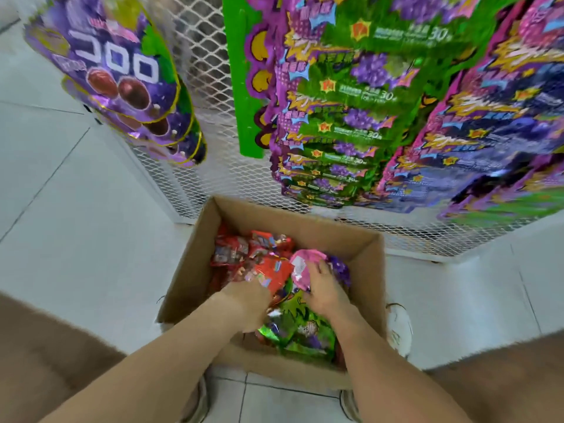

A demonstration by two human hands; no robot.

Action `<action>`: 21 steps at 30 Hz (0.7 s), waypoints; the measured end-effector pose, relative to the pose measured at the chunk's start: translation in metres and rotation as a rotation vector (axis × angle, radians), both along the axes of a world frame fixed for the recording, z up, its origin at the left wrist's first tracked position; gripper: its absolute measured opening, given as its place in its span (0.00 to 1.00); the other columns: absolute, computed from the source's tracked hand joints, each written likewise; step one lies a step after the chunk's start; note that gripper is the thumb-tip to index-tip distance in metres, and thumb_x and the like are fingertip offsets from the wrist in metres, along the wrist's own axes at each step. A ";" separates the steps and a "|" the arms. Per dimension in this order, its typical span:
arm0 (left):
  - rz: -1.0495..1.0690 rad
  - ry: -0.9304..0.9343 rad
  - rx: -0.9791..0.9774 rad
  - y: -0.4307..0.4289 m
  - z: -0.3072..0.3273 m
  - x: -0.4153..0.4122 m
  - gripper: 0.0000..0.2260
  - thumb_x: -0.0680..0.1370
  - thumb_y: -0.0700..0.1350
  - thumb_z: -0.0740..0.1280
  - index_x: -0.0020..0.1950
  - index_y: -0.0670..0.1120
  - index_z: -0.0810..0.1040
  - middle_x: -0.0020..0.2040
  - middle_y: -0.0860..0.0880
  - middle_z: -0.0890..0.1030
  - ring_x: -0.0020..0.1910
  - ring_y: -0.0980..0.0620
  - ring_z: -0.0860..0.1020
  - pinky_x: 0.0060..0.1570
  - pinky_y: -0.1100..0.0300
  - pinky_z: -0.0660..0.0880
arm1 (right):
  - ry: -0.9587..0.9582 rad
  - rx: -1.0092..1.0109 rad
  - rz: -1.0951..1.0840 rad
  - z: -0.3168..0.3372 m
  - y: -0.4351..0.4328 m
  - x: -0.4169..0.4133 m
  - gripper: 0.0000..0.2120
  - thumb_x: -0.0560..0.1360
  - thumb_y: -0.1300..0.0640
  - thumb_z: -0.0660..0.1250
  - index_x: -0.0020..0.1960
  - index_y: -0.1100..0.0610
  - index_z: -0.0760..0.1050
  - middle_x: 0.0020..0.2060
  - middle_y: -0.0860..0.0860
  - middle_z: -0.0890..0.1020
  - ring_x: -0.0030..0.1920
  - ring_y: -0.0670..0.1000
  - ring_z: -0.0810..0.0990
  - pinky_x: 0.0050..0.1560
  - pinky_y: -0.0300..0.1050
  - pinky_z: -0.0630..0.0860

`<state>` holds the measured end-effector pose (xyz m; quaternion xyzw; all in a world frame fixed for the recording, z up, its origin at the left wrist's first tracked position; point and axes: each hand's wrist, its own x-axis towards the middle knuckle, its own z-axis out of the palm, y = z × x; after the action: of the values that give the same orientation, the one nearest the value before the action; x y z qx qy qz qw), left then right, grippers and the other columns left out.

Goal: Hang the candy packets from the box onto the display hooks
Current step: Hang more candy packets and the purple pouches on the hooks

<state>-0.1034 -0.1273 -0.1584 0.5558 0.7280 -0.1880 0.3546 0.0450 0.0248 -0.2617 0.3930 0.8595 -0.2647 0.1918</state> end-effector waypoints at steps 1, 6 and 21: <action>0.001 -0.008 0.009 -0.003 -0.009 -0.001 0.13 0.85 0.46 0.62 0.67 0.42 0.77 0.66 0.39 0.80 0.64 0.35 0.80 0.58 0.47 0.77 | 0.012 -0.033 0.004 -0.008 -0.002 -0.005 0.48 0.78 0.52 0.74 0.86 0.54 0.46 0.84 0.59 0.52 0.82 0.63 0.58 0.78 0.56 0.66; 0.037 -0.082 -0.019 -0.008 -0.033 -0.001 0.11 0.83 0.44 0.61 0.62 0.43 0.79 0.62 0.38 0.81 0.59 0.34 0.81 0.53 0.46 0.79 | -0.108 0.148 0.095 -0.008 -0.011 -0.017 0.44 0.80 0.52 0.71 0.84 0.61 0.47 0.77 0.63 0.69 0.77 0.65 0.68 0.71 0.57 0.72; 0.193 -0.233 0.404 0.010 0.023 -0.018 0.33 0.82 0.44 0.69 0.84 0.45 0.59 0.82 0.41 0.61 0.79 0.38 0.67 0.73 0.43 0.70 | 0.282 0.143 -0.163 0.112 -0.021 -0.004 0.13 0.73 0.54 0.63 0.50 0.49 0.86 0.42 0.52 0.87 0.47 0.58 0.83 0.46 0.50 0.81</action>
<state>-0.1217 -0.1178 -0.1359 0.5613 0.7547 0.0614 0.3340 0.0415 0.0041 -0.1500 0.4331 0.8597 -0.2704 0.0186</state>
